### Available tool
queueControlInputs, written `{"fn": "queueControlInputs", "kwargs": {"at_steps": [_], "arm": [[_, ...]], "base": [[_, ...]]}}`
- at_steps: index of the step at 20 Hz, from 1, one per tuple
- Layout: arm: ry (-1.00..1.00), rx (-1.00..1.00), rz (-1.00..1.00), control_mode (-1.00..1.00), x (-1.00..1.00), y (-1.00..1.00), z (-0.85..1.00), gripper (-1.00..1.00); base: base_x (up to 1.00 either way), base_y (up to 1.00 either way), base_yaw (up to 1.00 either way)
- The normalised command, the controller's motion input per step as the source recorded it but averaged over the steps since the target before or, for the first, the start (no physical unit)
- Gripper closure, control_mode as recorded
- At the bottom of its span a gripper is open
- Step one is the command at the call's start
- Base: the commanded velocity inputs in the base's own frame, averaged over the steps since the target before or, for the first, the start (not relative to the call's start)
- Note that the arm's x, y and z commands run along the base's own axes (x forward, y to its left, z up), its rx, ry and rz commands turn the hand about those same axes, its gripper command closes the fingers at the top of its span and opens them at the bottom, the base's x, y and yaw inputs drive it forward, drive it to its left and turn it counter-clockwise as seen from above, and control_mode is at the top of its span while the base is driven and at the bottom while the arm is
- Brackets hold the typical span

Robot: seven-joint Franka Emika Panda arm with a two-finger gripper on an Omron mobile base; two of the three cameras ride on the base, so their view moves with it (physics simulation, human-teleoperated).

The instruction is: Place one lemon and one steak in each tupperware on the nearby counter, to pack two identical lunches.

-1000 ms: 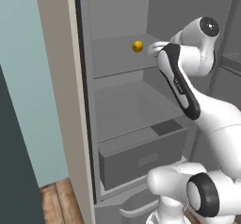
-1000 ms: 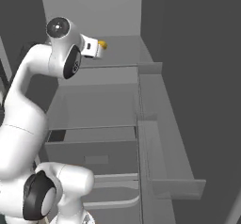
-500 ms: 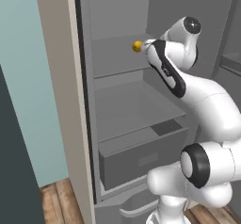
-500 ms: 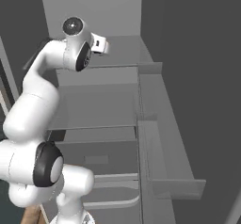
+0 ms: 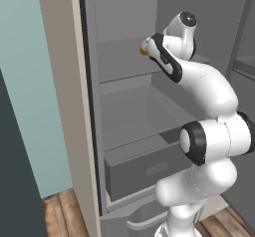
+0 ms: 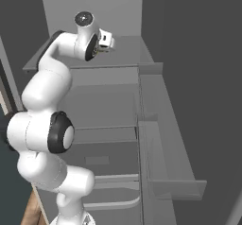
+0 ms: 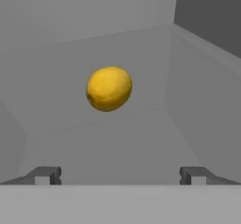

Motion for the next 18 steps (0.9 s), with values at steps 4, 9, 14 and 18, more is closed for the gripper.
{"fn": "queueControlInputs", "kwargs": {"at_steps": [4,9,14,18], "arm": [[0.05,0.0,0.0,-1.0,0.5,0.14,-0.16,-1.0],[0.0,0.0,0.0,-1.0,0.35,0.14,-0.21,-1.0],[0.0,0.0,0.0,-1.0,0.45,0.03,-0.14,-1.0],[-0.04,0.0,0.0,-1.0,0.46,0.0,-0.2,-1.0]], "base": [[0.0,0.0,0.0],[0.0,0.0,0.0],[0.0,0.0,0.0],[0.0,0.0,0.0]]}}
